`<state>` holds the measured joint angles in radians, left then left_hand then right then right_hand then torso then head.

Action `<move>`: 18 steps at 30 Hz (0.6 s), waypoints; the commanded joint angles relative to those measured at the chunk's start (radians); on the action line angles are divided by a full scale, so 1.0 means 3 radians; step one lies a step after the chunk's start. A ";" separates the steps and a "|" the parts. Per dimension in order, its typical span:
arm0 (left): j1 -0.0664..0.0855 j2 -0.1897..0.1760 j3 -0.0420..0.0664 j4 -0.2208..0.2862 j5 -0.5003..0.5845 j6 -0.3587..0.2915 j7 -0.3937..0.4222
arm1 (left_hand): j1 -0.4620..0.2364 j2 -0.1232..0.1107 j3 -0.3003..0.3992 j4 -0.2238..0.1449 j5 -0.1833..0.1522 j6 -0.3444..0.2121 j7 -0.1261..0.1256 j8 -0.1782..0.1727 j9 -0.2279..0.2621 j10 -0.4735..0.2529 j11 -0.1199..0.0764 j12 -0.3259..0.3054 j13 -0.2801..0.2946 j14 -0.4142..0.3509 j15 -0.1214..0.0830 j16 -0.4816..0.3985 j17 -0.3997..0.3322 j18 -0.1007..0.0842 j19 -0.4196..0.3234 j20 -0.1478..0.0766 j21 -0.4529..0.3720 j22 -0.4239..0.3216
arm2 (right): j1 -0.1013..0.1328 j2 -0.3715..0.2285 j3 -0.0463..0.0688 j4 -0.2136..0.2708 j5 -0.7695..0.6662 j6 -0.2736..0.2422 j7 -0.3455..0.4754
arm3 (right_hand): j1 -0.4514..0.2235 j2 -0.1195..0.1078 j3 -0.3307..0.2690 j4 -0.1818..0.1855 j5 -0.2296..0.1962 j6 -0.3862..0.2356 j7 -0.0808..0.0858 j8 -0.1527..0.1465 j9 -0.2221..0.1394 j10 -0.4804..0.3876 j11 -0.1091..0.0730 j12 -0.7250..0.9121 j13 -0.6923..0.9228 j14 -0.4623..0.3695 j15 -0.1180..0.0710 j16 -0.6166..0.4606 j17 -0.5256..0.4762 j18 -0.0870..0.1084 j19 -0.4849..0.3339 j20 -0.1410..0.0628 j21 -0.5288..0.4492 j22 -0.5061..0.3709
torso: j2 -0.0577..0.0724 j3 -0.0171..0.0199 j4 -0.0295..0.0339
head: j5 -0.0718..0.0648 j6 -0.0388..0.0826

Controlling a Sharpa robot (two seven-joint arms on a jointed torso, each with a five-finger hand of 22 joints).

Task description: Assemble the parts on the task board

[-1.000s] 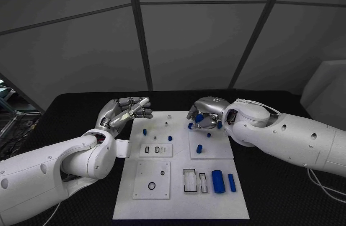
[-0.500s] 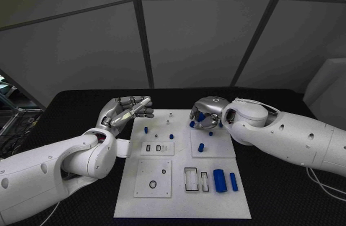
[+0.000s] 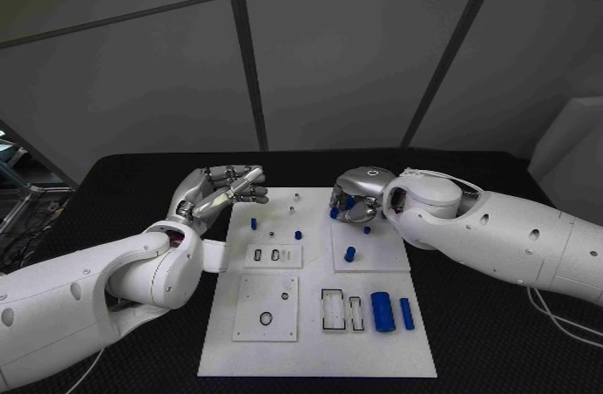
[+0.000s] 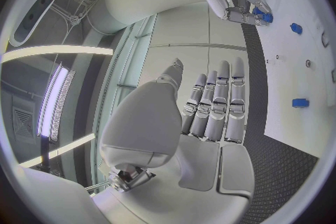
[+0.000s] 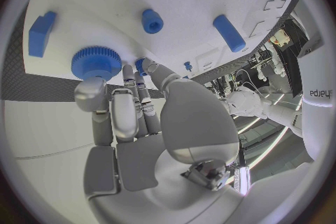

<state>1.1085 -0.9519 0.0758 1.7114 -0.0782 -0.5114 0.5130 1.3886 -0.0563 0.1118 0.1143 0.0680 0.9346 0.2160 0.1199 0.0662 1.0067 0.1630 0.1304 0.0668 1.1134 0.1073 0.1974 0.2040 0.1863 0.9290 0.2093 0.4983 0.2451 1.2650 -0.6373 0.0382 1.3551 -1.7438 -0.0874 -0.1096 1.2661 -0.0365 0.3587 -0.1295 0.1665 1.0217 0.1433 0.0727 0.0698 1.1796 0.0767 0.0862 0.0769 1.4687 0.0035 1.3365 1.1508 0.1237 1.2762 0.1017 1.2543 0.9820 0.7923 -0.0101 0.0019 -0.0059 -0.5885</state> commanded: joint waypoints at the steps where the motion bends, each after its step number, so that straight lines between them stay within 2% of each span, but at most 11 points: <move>1: 0.0005 -0.0001 0.0004 0.0002 -0.0032 0.0043 0.0002 | -0.0001 0.0018 0.0006 -0.0018 -0.0012 0.0007 0.0021 -0.0011 -0.0005 0.0002 0.0018 -0.0017 -0.0003 0.0004 0.0016 -0.0016 0.0003 -0.0022 0.0013 0.0011 0.0012 0.0004 | 0.0009 0.0013 0.0002 -0.0004 -0.0031 0.0030 0.0031 | 0.0007 0.0015 0.0030 0.0004 -0.0003 0.0038 -0.0004 0.0013 0.0005 0.0034 0.0003 0.0017 -0.0001 0.0144 -0.0024 0.0029 0.0023 -0.0059 0.0020 0.0002 0.0038 0.0036 | 0.0006 -0.0002 0.0004 | 0.0008 -0.0008; 12: 0.0006 -0.0005 0.0005 -0.0006 -0.0032 0.0044 -0.0006 | -0.0004 0.0022 0.0006 -0.0021 -0.0011 0.0003 0.0025 -0.0019 -0.0005 -0.0002 0.0021 -0.0025 -0.0003 0.0004 0.0017 -0.0021 0.0008 -0.0023 0.0010 0.0012 0.0017 0.0008 | 0.0009 0.0054 0.0001 -0.0029 -0.0013 0.0028 0.0050 | -0.0004 0.0003 0.0070 0.0033 -0.0026 0.0081 -0.0008 0.0015 0.0006 0.0075 -0.0002 0.0011 -0.0005 0.0146 -0.0028 0.0076 0.0076 -0.0068 0.0036 0.0002 0.0089 0.0104 | 0.0015 -0.0002 0.0005 | 0.0009 -0.0027; 16: 0.0007 -0.0009 0.0005 -0.0009 -0.0032 0.0041 -0.0008 | -0.0003 0.0023 0.0006 -0.0024 -0.0011 0.0001 0.0027 -0.0022 -0.0005 -0.0004 0.0022 -0.0028 -0.0003 0.0004 0.0018 -0.0023 0.0010 -0.0023 0.0009 0.0012 0.0019 0.0009 | 0.0009 0.0046 0.0001 -0.0026 0.0009 -0.0043 0.0064 | 0.0051 0.0053 0.0133 0.0035 -0.0024 0.0266 -0.0040 0.0095 0.0045 0.0201 -0.0036 0.0047 0.0017 0.0151 -0.0054 0.0123 0.0131 -0.0080 0.0069 -0.0013 0.0152 0.0194 | 0.0016 -0.0001 0.0004 | 0.0010 -0.0030; 18: 0.0007 -0.0011 0.0005 -0.0011 -0.0032 0.0042 -0.0009 | -0.0003 0.0023 0.0007 -0.0024 -0.0011 0.0001 0.0028 -0.0023 -0.0006 -0.0005 0.0022 -0.0028 -0.0003 0.0004 0.0018 -0.0024 0.0011 -0.0023 0.0009 0.0012 0.0020 0.0010 | 0.0009 0.0033 0.0001 -0.0015 0.0038 -0.0134 0.0078 | 0.0073 0.0083 0.0159 0.0039 -0.0042 0.0325 -0.0054 0.0118 0.0060 0.0253 -0.0054 0.0058 0.0030 0.0151 -0.0067 0.0136 0.0143 -0.0088 0.0092 -0.0025 0.0186 0.0248 | 0.0018 -0.0001 0.0004 | 0.0006 -0.0031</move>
<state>1.1089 -0.9546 0.0760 1.7077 -0.0798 -0.5100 0.5099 1.3886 -0.0564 0.1146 0.1115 0.0680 0.9345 0.2161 0.1163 0.0654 1.0066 0.1630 0.1265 0.0668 1.1134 0.1073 0.1937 0.2057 0.1864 0.9289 0.2093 0.4983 0.2472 1.2669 -0.6255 0.0392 1.3487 -1.7415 -0.0965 -0.1003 1.2810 -0.0300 0.4020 -0.1190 0.1560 1.1088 0.1297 0.0994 0.0743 1.2505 0.0592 0.0993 0.0852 1.4667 -0.0093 1.3722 1.1934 0.1080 1.3000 0.0926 1.3090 1.0547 0.7970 -0.0106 0.0032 -0.0035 -0.5975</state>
